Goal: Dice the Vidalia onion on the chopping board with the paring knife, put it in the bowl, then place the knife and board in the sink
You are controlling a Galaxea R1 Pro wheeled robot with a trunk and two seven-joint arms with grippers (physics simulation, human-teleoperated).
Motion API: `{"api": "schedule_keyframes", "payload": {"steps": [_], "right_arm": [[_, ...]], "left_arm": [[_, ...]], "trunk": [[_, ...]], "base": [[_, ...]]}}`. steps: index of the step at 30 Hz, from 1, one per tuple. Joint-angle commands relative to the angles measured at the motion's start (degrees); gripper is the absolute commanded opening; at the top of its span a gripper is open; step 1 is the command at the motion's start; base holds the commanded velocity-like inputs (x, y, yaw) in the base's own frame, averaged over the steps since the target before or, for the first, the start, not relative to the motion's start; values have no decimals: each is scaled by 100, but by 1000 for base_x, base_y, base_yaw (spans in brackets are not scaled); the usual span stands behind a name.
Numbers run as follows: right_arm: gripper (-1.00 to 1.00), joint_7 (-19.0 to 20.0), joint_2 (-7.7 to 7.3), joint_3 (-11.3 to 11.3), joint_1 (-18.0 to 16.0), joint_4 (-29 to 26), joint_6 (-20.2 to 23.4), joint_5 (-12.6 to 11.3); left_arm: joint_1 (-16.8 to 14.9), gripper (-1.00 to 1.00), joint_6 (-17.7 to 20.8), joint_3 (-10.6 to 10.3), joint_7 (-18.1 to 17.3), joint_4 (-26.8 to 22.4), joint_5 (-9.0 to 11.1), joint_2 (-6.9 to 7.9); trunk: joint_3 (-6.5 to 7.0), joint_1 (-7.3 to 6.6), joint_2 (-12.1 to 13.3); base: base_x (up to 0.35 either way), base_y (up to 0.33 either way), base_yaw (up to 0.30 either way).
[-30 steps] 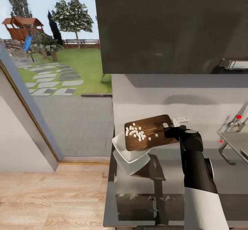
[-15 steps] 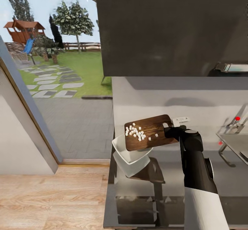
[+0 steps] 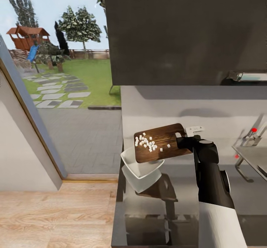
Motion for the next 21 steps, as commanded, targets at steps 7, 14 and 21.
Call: {"api": "schedule_keyframes", "payload": {"steps": [7,14,21], "right_arm": [[-100,67,2,-25,-7,10,-1,53],[-100,64,-7,-27,-7,33,-7,51],[-100,66,-115,-32,-7,63,-12,32]], "left_arm": [[-3,100,10,-49,38,-9,53,6],[-3,100,9,-49,38,-9,53,4],[-3,100,8,-49,38,-9,53,6]], "trunk": [[51,4,-12],[77,4,-12],[78,4,-12]], "base": [[0,0,0],[0,0,0],[0,0,0]]}}
